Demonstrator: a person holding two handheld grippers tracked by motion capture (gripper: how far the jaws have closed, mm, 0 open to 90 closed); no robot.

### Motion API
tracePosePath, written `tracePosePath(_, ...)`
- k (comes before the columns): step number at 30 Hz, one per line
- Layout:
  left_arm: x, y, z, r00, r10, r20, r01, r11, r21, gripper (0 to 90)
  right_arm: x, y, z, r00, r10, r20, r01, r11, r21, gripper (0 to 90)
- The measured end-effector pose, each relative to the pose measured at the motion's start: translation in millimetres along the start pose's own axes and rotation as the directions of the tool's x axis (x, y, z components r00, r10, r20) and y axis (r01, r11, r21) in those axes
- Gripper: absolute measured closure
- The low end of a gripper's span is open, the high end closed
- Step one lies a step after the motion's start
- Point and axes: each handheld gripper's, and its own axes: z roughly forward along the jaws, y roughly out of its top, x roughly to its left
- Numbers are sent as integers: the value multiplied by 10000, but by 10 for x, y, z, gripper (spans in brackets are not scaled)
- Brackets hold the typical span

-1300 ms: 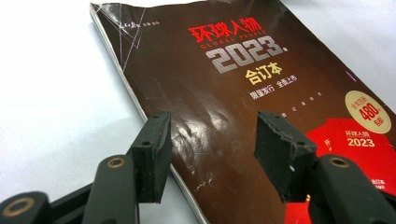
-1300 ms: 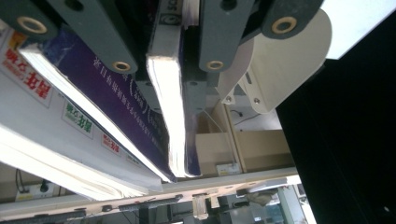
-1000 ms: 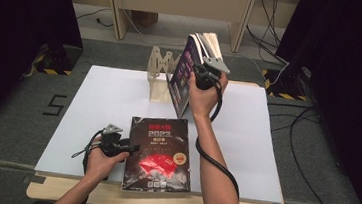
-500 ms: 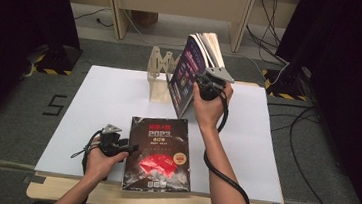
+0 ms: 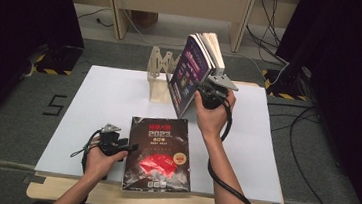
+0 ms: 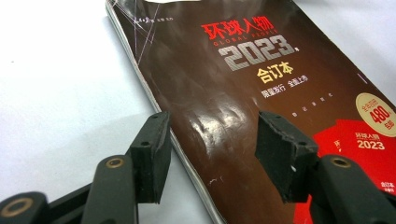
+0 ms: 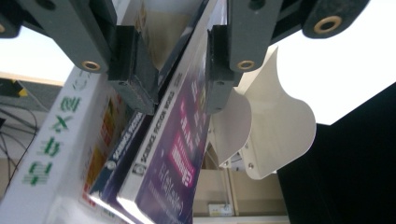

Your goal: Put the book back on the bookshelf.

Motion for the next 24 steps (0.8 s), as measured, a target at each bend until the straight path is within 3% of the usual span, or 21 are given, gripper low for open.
tracePosePath(6, 6, 7, 1, 10000, -83, -8, 83, 10000, -17, 451, -53, -54, -49, 9998, 164, -103, -161, 9995, 271, 644)
tracePosePath(8, 13, 13, 6, 9999, -120, 34, 120, 9999, -27, 453, -66, -92, -59, 9988, 420, -271, -406, 9979, 506, 644)
tracePosePath(10, 21, 20, 5, 9998, -176, 75, 176, 9998, -26, 455, -85, -149, -72, 9990, 389, -241, -370, 9965, 748, 642)
tracePosePath(14, 38, 36, 10, 9994, -333, 124, 334, 9994, -72, 462, -126, -302, -88, 9957, 754, -542, -661, 9854, 1566, 641)
tracePosePath(19, 54, 60, 19, 9980, -580, 231, 583, 9982, -110, 470, -186, -525, -85, 9894, 1179, -843, -883, 9516, 2945, 638)
tracePosePath(24, 65, 86, 42, 9967, -788, 190, 789, 9969, -4, 475, -196, -786, -72, 9757, 1859, -1160, -1148, 8846, 4521, 638)
